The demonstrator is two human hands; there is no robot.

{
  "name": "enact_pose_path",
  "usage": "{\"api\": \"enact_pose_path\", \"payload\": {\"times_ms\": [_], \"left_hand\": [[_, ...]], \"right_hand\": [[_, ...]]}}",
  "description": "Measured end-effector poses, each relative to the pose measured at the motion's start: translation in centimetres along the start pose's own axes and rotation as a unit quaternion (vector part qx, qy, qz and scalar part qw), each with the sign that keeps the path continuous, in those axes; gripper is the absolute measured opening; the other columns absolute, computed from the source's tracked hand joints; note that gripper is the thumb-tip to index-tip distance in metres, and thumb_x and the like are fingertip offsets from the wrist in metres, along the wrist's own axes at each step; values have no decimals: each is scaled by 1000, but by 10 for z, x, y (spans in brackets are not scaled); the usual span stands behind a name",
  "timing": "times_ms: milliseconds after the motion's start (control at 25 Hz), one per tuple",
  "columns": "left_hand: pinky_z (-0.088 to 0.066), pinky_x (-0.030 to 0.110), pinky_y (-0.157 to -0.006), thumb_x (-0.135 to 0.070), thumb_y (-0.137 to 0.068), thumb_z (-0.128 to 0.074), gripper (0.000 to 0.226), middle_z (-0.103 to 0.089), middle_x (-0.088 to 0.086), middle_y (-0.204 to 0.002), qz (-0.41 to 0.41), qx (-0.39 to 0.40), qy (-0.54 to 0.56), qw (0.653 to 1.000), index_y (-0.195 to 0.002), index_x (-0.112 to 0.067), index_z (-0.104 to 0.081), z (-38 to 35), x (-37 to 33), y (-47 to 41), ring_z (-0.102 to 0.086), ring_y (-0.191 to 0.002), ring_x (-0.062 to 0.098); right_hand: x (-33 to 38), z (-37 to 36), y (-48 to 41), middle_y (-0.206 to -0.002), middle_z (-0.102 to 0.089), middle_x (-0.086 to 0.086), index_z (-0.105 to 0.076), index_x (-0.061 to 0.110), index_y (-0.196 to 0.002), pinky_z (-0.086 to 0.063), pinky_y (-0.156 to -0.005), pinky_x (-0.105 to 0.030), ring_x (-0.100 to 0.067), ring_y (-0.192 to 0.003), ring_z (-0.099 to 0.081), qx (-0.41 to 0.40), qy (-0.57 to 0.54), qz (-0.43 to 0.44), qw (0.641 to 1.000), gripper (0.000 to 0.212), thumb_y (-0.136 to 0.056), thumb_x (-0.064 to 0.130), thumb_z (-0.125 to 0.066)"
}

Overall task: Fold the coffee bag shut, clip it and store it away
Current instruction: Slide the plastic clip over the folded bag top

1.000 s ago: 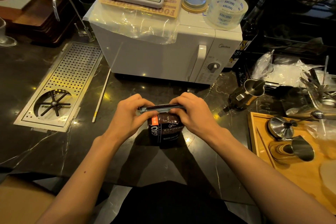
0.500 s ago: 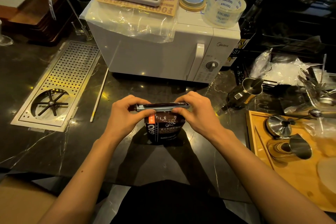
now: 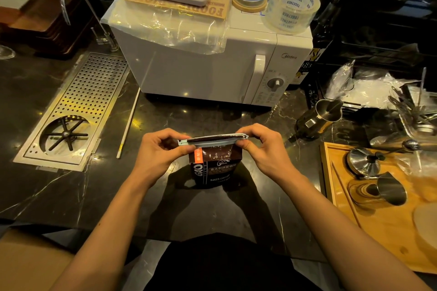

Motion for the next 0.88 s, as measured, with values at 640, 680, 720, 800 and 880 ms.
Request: {"api": "enact_pose_path", "payload": {"times_ms": [640, 680, 720, 800, 880], "left_hand": [[-49, 23, -69, -28, -76, -79, 20, -66, -7, -81, -154, 58, -195, 967, -95, -23, -76, -20, -21, -7, -60, -81, 12], [-48, 22, -68, -27, -76, -80, 20, -65, -6, -80, -157, 54, -192, 967, -94, -22, -76, -21, -21, -6, -59, -80, 11], [-47, 21, -67, -27, -76, -80, 19, -65, -6, -80, -160, 51, -186, 968, -94, -22, -76, -22, -22, -5, -59, -79, 11], [-49, 21, -68, -27, -76, -80, 19, -66, -6, -81, -158, 56, -180, 969, -94, -25, -75, -21, -23, -7, -61, -79, 12], [-51, 19, -70, -27, -75, -80, 21, -68, -7, -85, -149, 66, -177, 971, -95, -28, -74, -18, -23, -10, -64, -83, 12]], "right_hand": [[40, -27, -9, -95, -67, 4, -68, 19, -102, -49, -80, -40, -16, -89, -61, 80, 173, 123, 974, 17, -86, 23, -66], [40, -28, -7, -93, -67, 3, -68, 19, -101, -48, -79, -40, -16, -88, -61, 72, 174, 120, 975, 16, -85, 22, -66], [41, -29, -6, -92, -67, 3, -68, 19, -100, -48, -79, -40, -17, -87, -61, 66, 173, 118, 976, 15, -85, 21, -66], [40, -29, -8, -92, -68, 3, -69, 18, -101, -49, -77, -38, -16, -87, -62, 64, 162, 115, 978, 16, -86, 22, -66], [38, -26, -11, -94, -70, 3, -70, 18, -104, -50, -78, -30, -12, -88, -63, 78, 136, 111, 981, 18, -87, 22, -67]]}}
Point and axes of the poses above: each hand's wrist, its own y-axis away from the middle knuckle, its own z-axis out of the back of the hand, x = y × z, the point moved 4 cm from there along -y, towards the middle knuckle
